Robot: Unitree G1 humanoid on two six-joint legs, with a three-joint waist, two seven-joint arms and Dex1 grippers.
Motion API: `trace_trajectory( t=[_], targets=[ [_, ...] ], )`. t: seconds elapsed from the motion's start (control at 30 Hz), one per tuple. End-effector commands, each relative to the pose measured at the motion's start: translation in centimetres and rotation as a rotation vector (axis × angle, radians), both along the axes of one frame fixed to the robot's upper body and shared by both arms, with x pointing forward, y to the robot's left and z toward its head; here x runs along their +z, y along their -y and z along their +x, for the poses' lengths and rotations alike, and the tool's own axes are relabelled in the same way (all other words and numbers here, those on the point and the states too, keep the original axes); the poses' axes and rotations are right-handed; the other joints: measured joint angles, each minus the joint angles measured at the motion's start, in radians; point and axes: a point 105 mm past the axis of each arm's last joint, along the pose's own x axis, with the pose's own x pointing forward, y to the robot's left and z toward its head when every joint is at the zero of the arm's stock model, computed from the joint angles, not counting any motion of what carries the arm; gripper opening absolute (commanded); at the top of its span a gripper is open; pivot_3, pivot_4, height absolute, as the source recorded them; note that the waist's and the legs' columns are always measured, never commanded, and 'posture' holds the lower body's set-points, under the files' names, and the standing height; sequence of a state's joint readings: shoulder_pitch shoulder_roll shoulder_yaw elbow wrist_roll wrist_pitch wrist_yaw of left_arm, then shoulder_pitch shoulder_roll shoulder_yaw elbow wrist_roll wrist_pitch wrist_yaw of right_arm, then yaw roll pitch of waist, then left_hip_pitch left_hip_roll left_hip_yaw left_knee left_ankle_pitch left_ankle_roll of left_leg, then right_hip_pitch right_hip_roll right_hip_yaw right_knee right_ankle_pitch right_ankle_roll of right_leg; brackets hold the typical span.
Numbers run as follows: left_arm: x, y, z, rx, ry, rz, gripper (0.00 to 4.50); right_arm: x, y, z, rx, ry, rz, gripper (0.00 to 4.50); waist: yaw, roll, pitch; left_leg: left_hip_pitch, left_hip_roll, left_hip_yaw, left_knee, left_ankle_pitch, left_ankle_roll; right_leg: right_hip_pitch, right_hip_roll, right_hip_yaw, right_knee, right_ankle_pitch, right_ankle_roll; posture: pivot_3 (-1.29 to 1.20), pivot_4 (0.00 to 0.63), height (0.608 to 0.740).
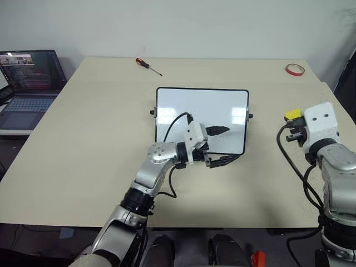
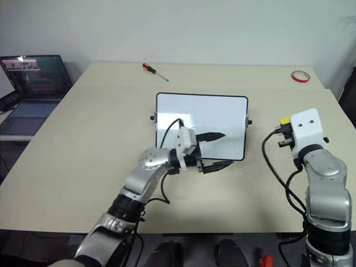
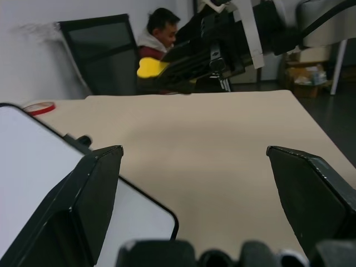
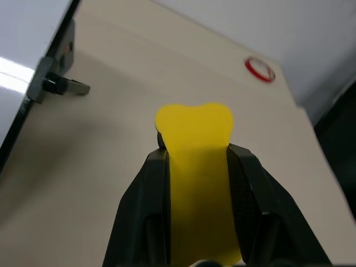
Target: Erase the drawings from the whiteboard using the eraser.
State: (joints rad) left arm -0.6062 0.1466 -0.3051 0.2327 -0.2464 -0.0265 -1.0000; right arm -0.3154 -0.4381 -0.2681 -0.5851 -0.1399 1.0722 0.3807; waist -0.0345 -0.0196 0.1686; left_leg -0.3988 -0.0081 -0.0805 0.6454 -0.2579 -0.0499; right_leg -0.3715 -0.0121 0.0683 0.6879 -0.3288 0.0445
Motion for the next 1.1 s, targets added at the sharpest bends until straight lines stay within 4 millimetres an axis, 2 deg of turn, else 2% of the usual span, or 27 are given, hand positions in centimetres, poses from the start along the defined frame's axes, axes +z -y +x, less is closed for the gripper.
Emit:
trace_trajectory(
  t=[0.03, 0.27, 0.6, 1.1],
  targets=[
    [-1.0, 0.7, 0.2, -0.039, -0.008, 0.038, 4.5, 0.0, -0.3, -0.1, -0.003, 0.003, 0.111, 1.09, 0.0, 0.0, 0.0, 0.0, 0.0, 0.0, 0.0, 0.0, 0.0, 0.0, 0.0, 0.0, 0.0, 0.0, 0.0, 0.0, 0.15, 0.74],
    [-2.7, 1.3, 0.8, -0.022, -0.008, 0.082, 4.5, -3.7, -0.1, 0.0, -0.02, -0.113, 0.219, 1.09, 0.003, 0.0, 0.0, -0.001, 0.0, 0.0, 0.0, 0.0, 0.0, 0.0, 0.0, 0.0, 0.0, 0.0, 0.0, 0.0, 0.15, 0.74],
    [-3.5, 0.2, 1.4, 0.035, -0.018, 0.11, 4.5, -6.1, 0.6, -0.4, -0.026, -0.193, 0.215, 1.09, 0.001, 0.0, 0.0, -0.001, 0.0, 0.0, 0.0, 0.0, 0.0, 0.0, 0.0, 0.0, 0.0, 0.0, 0.0, 0.0, 0.15, 0.74],
    [-3.2, 0.3, 1.4, 0.025, -0.015, 0.115, 4.5, -7.1, 0.9, -0.2, -0.046, -0.211, 0.246, 1.09, 0.002, 0.0, 0.0, -0.001, 0.0, 0.0, 0.0, 0.0, 0.001, 0.0, 0.0, 0.0, 0.001, 0.0, 0.0, 0.0, 0.15, 0.74]
  ],
)
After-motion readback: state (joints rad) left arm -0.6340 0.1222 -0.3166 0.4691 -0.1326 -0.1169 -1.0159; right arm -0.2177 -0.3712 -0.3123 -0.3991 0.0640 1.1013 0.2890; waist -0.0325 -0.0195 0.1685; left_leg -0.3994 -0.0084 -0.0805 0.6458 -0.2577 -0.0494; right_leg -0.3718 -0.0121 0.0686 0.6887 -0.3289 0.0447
